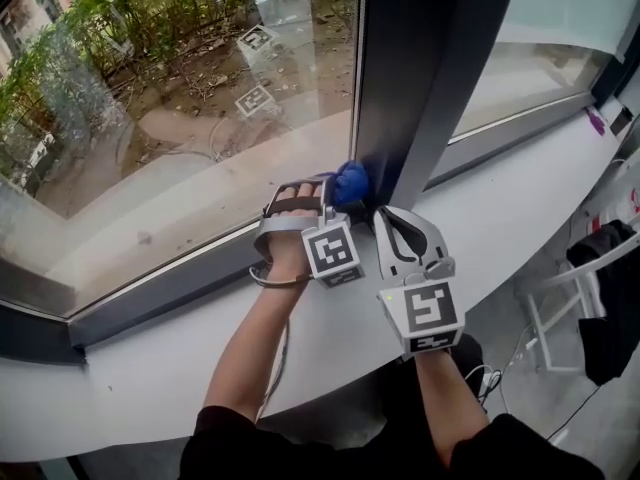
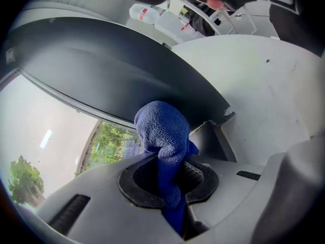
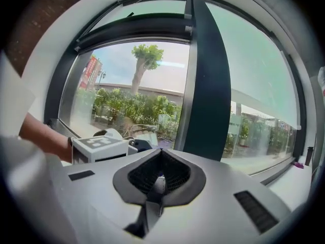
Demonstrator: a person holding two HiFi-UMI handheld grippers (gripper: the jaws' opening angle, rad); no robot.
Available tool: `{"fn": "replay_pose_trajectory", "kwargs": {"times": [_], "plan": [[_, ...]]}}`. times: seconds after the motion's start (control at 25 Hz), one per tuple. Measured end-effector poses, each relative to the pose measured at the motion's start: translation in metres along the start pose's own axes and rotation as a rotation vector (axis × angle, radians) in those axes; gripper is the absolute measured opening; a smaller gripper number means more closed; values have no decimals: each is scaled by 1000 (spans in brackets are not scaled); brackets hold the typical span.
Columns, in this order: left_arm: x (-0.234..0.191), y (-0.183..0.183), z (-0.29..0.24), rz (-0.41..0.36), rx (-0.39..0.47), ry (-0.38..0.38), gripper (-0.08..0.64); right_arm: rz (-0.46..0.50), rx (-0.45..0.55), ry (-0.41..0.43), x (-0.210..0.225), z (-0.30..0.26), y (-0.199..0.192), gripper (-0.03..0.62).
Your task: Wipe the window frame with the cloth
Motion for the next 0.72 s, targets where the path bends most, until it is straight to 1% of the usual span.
{"fn": "replay_pose_trajectory", "kwargs": {"times": [0.16,0.44,0.72], "plan": [[12,-1,-3,-34,-5,-4,52,-10,6,18,4,-8,-2,6],[25,-7,-7,-40,-13,-26,51,-37,-5,55,2,-19,-14,6],[31,-17,-5,-26,-36,-48,51,-56,-7,79,-5,-26,-17,6]]}}
Point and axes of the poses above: the fingertips, and each gripper's own axes: z backward along the fingers, x to its right, y out of its top, the point moved 10 cm from there along z, backward along the fingers, and after that the axes turned 12 degrees about y, right-handed, at the moved point
